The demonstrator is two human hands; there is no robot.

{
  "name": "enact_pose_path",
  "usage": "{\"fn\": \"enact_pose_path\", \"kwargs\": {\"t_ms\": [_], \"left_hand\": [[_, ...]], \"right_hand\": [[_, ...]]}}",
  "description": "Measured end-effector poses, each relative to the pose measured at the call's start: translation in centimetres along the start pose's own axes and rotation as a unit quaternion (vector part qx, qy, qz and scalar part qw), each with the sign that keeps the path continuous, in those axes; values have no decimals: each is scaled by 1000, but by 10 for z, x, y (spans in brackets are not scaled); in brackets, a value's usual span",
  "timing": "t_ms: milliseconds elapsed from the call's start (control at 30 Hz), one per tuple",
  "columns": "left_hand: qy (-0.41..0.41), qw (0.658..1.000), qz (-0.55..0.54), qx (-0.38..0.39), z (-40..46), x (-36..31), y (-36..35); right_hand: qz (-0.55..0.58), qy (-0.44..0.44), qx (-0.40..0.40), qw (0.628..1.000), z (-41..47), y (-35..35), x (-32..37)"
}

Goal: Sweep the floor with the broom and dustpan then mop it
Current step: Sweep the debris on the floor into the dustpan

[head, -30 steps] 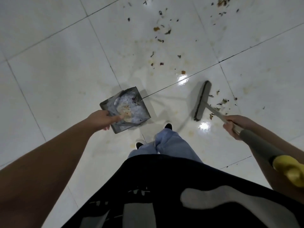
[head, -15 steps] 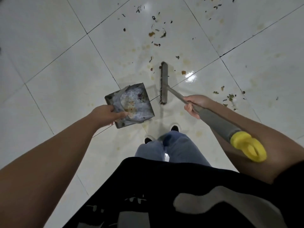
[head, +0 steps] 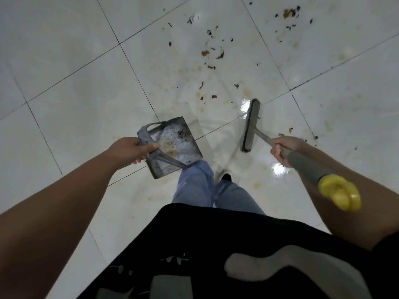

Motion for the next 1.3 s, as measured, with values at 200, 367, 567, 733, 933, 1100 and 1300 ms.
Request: {"fn": "enact_pose_path", "kwargs": {"t_ms": [200, 367, 567, 733, 933, 1100, 1300], "left_hand": [[-10, 998, -61, 21, 20, 13, 25], [-7, 997, -68, 30, 38, 32, 48], [9, 998, -27, 49, 62, 46, 63], [39, 998, 25, 30, 87, 44, 79], [41, 994, 96, 32, 109, 7, 88], [21, 989, 142, 47, 124, -39, 97], [-10, 990, 131, 48, 136, -87, 97]], "right_hand": [[-6, 17, 21, 1000, -13, -73, -8], [-48, 22, 74, 996, -9, -166, -3], [-172, 21, 79, 982, 14, -254, 16], [-179, 25, 68, 981, 42, -260, 54], [-29, -15, 103, 994, 46, -200, 108], [53, -34, 65, 996, 30, -107, 120], [158, -20, -55, 986, 17, 0, 102]]}}
Point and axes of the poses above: each hand's wrist, its own z-axis towards the middle knuckle, its own y-axis out of the back of the hand, x = y × z, the point moved 9 cm from there along z, towards the middle knuckle, and after that the axes turned 6 degrees about z, right-handed, at the moved point
